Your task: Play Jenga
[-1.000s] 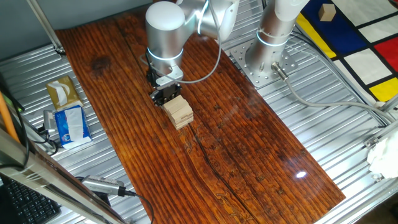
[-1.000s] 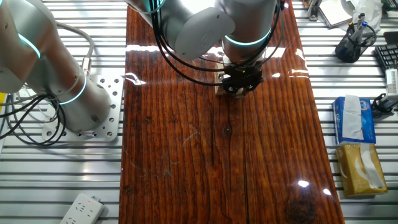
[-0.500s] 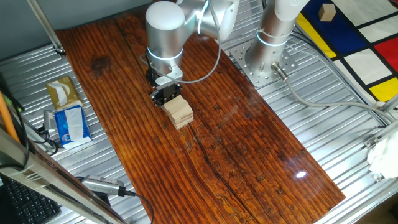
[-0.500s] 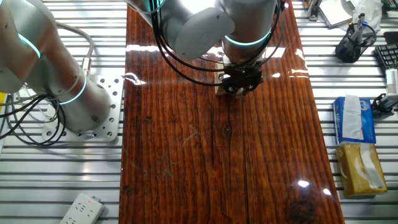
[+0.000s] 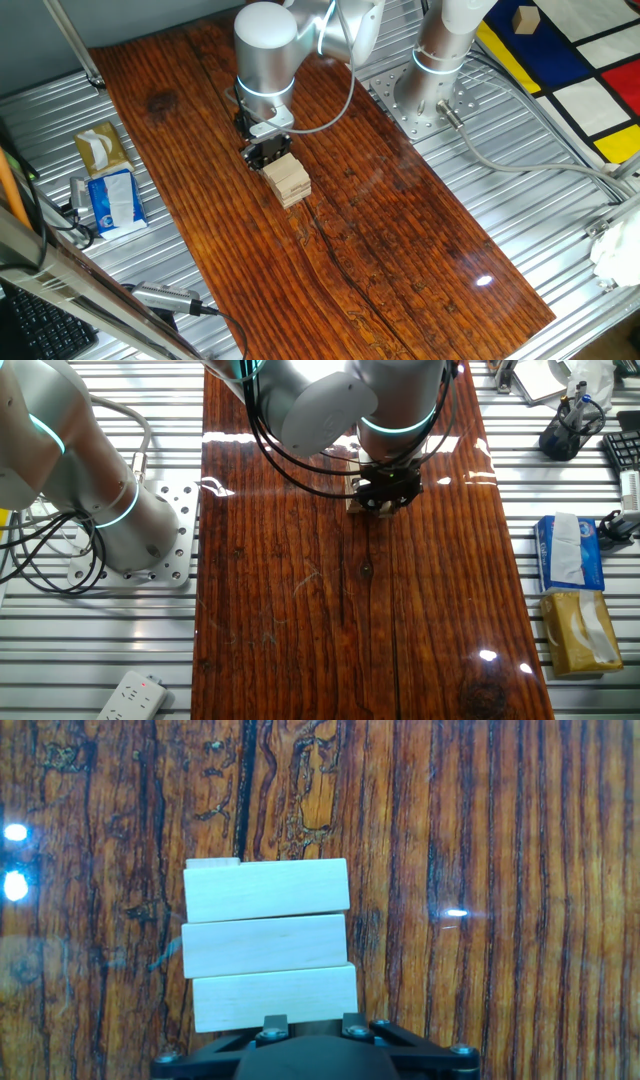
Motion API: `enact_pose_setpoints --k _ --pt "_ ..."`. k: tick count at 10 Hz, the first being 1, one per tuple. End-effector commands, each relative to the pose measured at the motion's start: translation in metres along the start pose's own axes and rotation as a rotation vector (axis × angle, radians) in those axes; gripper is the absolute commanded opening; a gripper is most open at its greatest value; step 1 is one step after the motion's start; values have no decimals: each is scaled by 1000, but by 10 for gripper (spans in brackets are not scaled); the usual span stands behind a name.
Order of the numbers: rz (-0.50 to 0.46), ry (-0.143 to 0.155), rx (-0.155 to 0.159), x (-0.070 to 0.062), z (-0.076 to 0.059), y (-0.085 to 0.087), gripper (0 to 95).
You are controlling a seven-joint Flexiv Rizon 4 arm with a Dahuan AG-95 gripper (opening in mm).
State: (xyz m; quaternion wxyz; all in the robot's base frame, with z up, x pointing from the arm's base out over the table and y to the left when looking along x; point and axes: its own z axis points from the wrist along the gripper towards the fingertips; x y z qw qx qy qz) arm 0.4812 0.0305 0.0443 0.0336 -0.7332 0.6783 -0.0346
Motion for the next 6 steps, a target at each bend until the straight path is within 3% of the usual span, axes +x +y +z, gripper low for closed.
enact_pose_setpoints --k 1,6 --pt "5 0 1 0 0 0 0" --pt "20 0 0 0 0 0 0"
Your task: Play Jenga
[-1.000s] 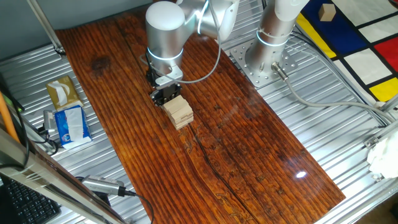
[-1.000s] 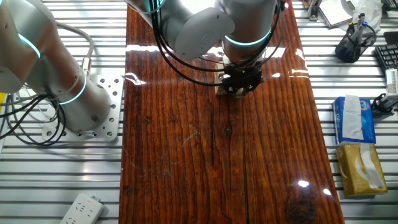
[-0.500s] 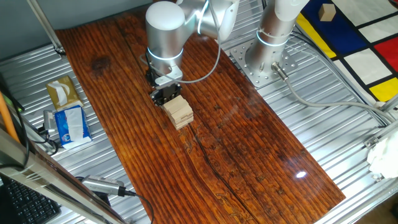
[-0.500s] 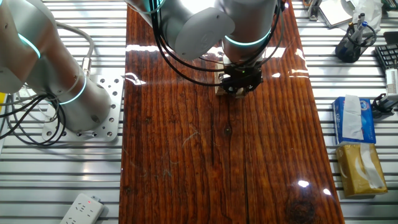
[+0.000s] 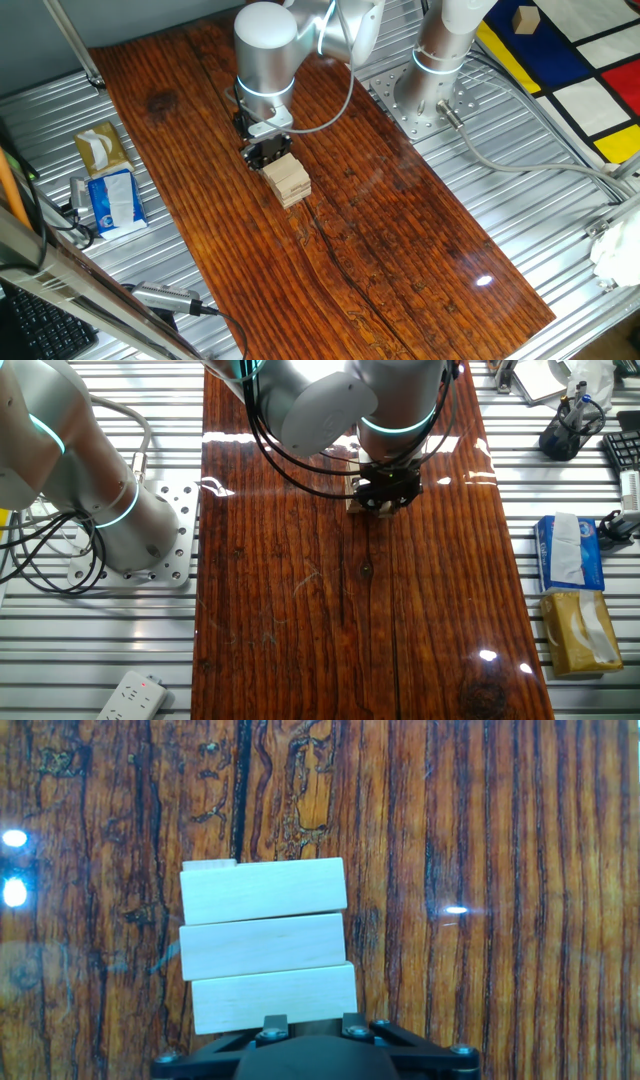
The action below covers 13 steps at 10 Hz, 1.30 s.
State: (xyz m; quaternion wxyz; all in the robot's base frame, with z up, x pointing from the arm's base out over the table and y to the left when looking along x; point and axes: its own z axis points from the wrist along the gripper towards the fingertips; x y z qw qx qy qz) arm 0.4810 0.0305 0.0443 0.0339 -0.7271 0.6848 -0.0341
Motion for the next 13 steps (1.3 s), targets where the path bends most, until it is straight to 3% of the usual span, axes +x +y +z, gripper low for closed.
enact_pose_setpoints --k 1,13 --pt "2 0 0 0 0 0 0" --pt "28 10 -3 0 0 0 0"
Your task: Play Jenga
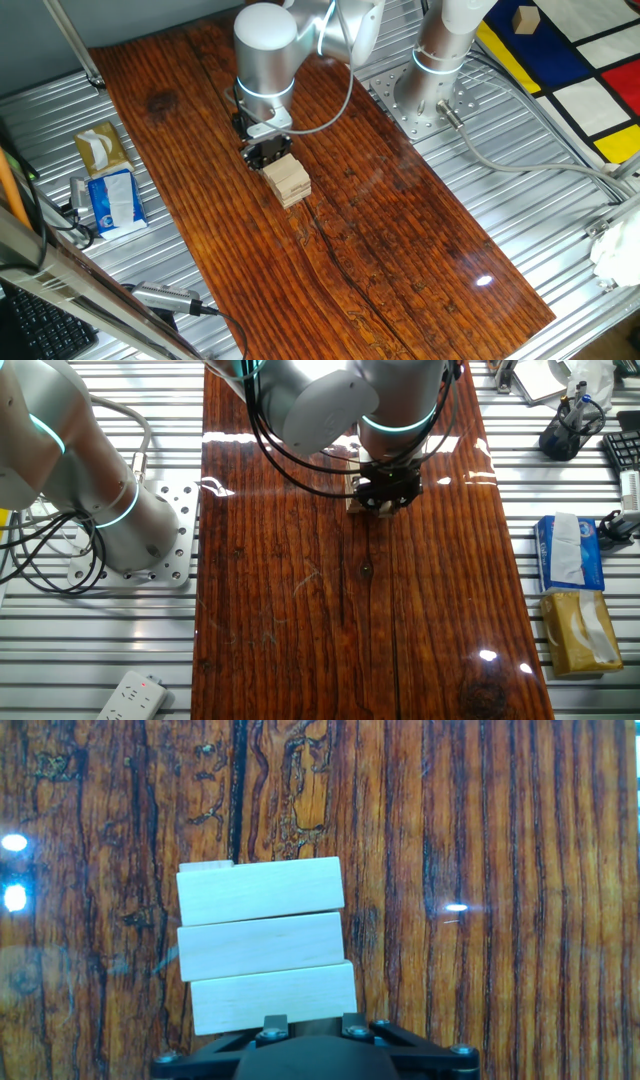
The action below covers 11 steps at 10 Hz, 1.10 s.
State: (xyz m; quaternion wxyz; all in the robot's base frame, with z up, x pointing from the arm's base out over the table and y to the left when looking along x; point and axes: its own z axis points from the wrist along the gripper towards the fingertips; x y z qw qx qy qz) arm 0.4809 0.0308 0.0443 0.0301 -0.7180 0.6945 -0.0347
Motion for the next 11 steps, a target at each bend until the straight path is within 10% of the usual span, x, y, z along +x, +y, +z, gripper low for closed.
enact_pose_setpoints --k 1,11 --pt "4 2 2 0 0 0 0" --pt "-35 -6 12 0 0 0 0"
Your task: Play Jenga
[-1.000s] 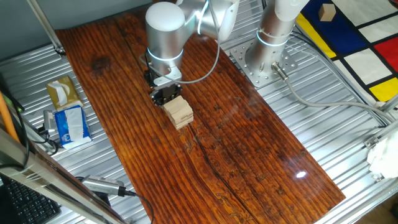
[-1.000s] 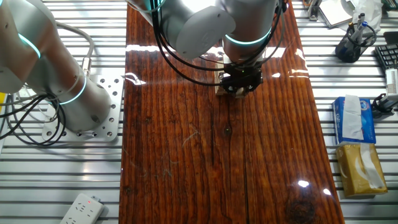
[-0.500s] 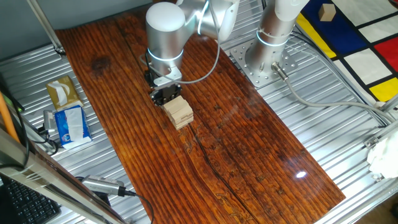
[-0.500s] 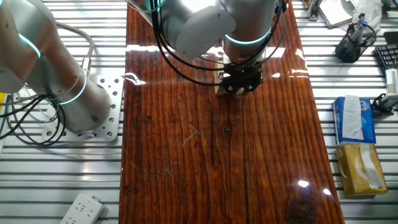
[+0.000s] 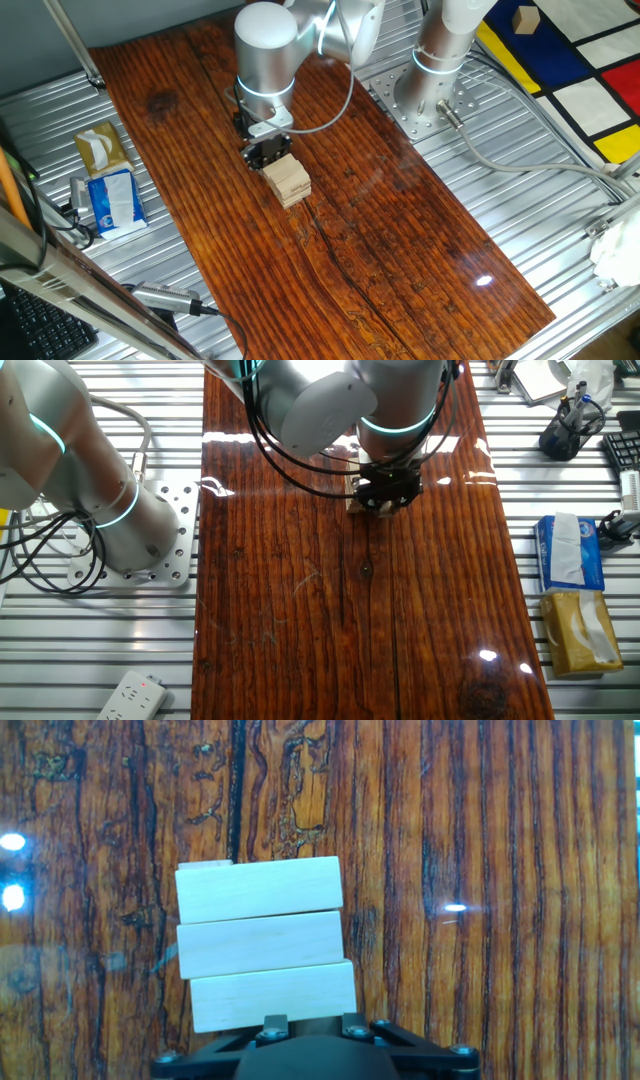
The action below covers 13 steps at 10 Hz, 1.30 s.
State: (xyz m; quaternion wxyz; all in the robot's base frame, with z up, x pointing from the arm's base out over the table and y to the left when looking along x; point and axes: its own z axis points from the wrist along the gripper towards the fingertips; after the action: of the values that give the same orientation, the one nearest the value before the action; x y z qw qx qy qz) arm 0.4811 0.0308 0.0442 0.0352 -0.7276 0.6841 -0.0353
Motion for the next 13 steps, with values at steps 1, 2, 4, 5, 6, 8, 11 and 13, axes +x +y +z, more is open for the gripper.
enact_pose_setpoints --k 1,2,4,5,6,8,11,13 --pt "-10 2 4 0 0 0 0" --pt "-12 2 5 0 0 0 0" --pt "-17 1 7 0 0 0 0" --pt "-21 3 9 0 0 0 0" --pt "-22 4 9 0 0 0 0" --pt "-24 3 12 1 0 0 0" --pt "-25 3 13 1 0 0 0" --pt "-29 3 14 1 0 0 0"
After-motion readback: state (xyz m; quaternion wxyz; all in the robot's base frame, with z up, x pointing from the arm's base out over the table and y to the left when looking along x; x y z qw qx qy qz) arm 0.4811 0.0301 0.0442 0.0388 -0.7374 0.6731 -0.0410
